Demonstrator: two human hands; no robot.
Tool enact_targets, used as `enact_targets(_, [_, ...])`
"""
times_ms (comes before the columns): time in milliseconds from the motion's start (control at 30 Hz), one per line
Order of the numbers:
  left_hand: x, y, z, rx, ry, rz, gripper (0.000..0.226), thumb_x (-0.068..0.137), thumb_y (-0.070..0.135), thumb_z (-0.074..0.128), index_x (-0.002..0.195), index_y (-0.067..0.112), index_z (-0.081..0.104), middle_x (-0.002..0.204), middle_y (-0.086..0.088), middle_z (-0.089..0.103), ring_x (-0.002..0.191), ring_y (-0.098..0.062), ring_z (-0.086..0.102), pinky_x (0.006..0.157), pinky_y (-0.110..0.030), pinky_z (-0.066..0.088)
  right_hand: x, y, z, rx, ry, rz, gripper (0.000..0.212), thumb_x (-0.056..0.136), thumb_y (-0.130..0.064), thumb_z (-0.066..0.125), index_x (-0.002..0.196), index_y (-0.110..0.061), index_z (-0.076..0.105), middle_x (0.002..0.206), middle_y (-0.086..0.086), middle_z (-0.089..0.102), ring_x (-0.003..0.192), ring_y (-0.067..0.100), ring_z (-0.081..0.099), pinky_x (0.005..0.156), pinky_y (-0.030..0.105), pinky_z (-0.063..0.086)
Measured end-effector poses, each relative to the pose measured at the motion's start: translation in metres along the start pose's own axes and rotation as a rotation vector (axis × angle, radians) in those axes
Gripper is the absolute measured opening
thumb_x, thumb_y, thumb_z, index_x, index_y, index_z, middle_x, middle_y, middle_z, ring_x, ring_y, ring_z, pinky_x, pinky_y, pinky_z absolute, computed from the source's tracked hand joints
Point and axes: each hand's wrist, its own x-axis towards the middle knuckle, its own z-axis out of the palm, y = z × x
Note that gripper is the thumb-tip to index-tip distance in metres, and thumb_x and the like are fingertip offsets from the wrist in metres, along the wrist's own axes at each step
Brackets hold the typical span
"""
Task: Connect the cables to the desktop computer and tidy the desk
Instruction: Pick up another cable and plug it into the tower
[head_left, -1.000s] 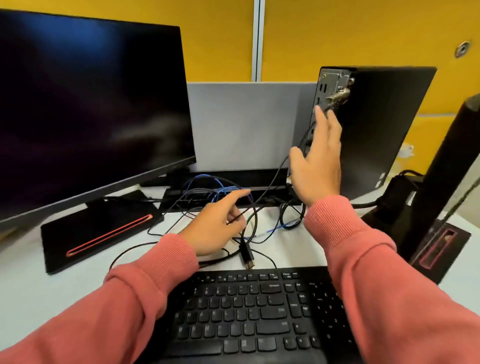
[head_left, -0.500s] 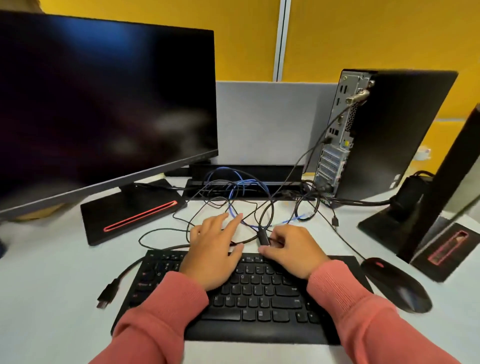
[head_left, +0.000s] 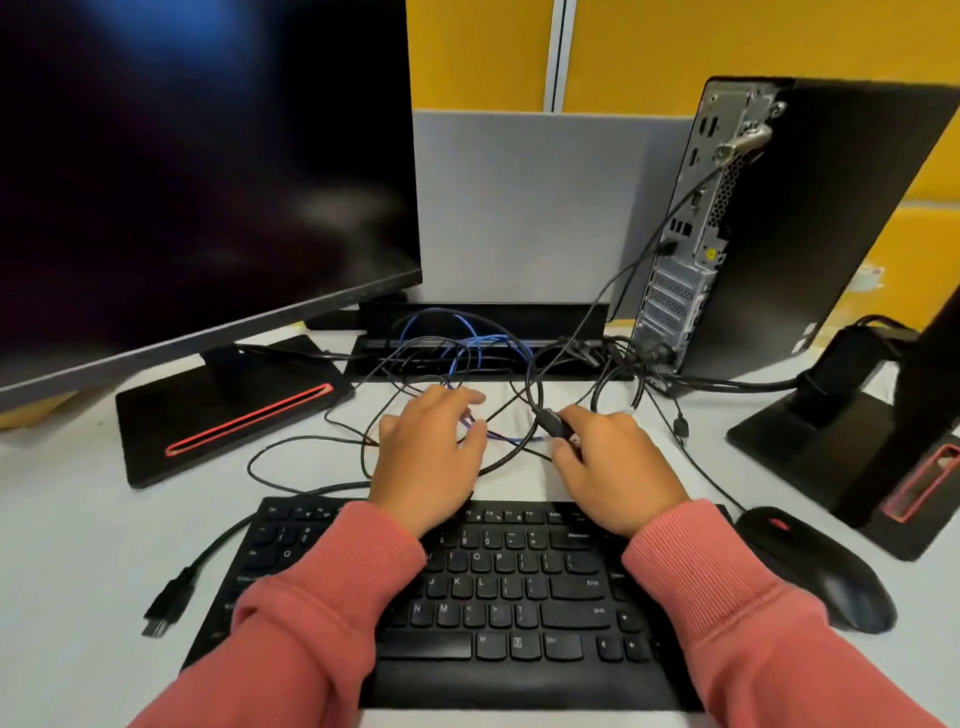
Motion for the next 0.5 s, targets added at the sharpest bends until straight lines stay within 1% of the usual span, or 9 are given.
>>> enact_targets(67, [0.021, 0.010, 0.008, -0.026, -0.007, -0.019, 0.036, 0.103, 0.031, 0.050, 0.138, 0.031, 0.058, 0.134, 0.008, 0.056, 0.129, -0.015, 0.046, 0.112, -0.040, 0.028, 0.007, 0.004, 0.001, 0.017, 0.024, 0.004, 0.019, 0.099, -0.032, 0.046, 0.101, -0.021, 0.062, 0.080, 0.001, 0.060, 0.078, 0.023, 0.058, 0.068, 0.036, 0.051])
enact_targets(133, [0.039, 0.021, 0.016, -0.170, -0.099, -0.039, 0.037, 0.104, 0.028, 0.050, 0.140, 0.029, 0.058, 0.136, 0.006, 0.061, 0.130, -0.015, 0.050, 0.114, -0.041, 0.035, 0.013, 0.010, 0.003, 0.158, 0.096, 0.016, 0.017, 0.098, -0.028, 0.051, 0.099, -0.023, 0.066, 0.074, -0.003, 0.061, 0.070, 0.015, 0.057, 0.061, 0.029, 0.044])
enact_targets(167, [0.043, 0.026, 0.020, -0.289, -0.144, -0.052, 0.034, 0.104, 0.027, 0.050, 0.136, 0.030, 0.061, 0.127, 0.005, 0.068, 0.120, -0.014, 0.060, 0.108, -0.039, 0.043, 0.013, 0.012, 0.005, 0.250, 0.141, 0.023, 0.014, 0.098, -0.026, 0.054, 0.096, -0.024, 0.067, 0.069, -0.007, 0.060, 0.065, 0.009, 0.054, 0.058, 0.024, 0.039])
enact_targets(200, [0.046, 0.032, 0.024, -0.411, -0.171, -0.060, 0.030, 0.104, 0.024, 0.050, 0.130, 0.030, 0.065, 0.110, 0.003, 0.075, 0.103, -0.012, 0.068, 0.097, -0.035, 0.051, 0.015, 0.015, 0.006, 0.327, 0.189, 0.025, 0.011, 0.097, -0.023, 0.057, 0.093, -0.024, 0.068, 0.064, -0.010, 0.058, 0.061, 0.006, 0.053, 0.055, 0.018, 0.036])
enact_targets(267, [0.043, 0.034, 0.029, -0.578, -0.134, -0.069, 0.027, 0.105, 0.019, 0.049, 0.121, 0.030, 0.068, 0.082, -0.005, 0.074, 0.072, -0.014, 0.070, 0.076, -0.032, 0.056, 0.014, 0.022, 0.007, 0.446, 0.296, 0.032, 0.011, 0.097, -0.021, 0.060, 0.089, -0.025, 0.066, 0.059, -0.010, 0.056, 0.058, 0.005, 0.052, 0.053, 0.015, 0.035])
enact_targets(300, [0.041, 0.033, 0.031, -0.625, -0.108, -0.081, 0.028, 0.106, 0.019, 0.047, 0.120, 0.030, 0.069, 0.075, -0.007, 0.072, 0.062, -0.016, 0.068, 0.069, -0.034, 0.057, 0.014, 0.026, 0.007, 0.499, 0.348, 0.044, 0.012, 0.098, -0.021, 0.060, 0.089, -0.026, 0.066, 0.060, -0.008, 0.057, 0.058, 0.005, 0.052, 0.053, 0.015, 0.036])
enact_targets(367, [0.037, 0.029, 0.030, -0.668, -0.087, -0.114, 0.031, 0.107, 0.017, 0.046, 0.122, 0.032, 0.069, 0.069, -0.009, 0.071, 0.052, -0.015, 0.063, 0.056, -0.031, 0.054, 0.017, 0.033, 0.005, 0.604, 0.420, 0.081, 0.013, 0.098, -0.021, 0.059, 0.089, -0.028, 0.066, 0.065, -0.005, 0.059, 0.060, 0.007, 0.052, 0.055, 0.017, 0.039])
enact_targets(433, [0.035, 0.027, 0.027, -0.614, -0.077, -0.102, 0.032, 0.106, 0.014, 0.050, 0.125, 0.034, 0.066, 0.068, -0.010, 0.072, 0.045, -0.010, 0.060, 0.048, -0.023, 0.049, 0.022, 0.038, 0.004, 0.735, 0.471, 0.115, 0.015, 0.098, -0.021, 0.059, 0.091, -0.030, 0.068, 0.068, -0.006, 0.057, 0.064, 0.010, 0.053, 0.060, 0.022, 0.045])
enact_targets(500, [0.033, 0.027, 0.026, -0.519, -0.078, -0.048, 0.032, 0.103, 0.018, 0.058, 0.127, 0.038, 0.065, 0.068, -0.003, 0.071, 0.042, -0.009, 0.057, 0.047, -0.018, 0.047, 0.024, 0.040, 0.005, 0.853, 0.508, 0.136, 0.015, 0.099, -0.021, 0.058, 0.094, -0.030, 0.069, 0.069, -0.008, 0.054, 0.066, 0.012, 0.052, 0.065, 0.030, 0.049])
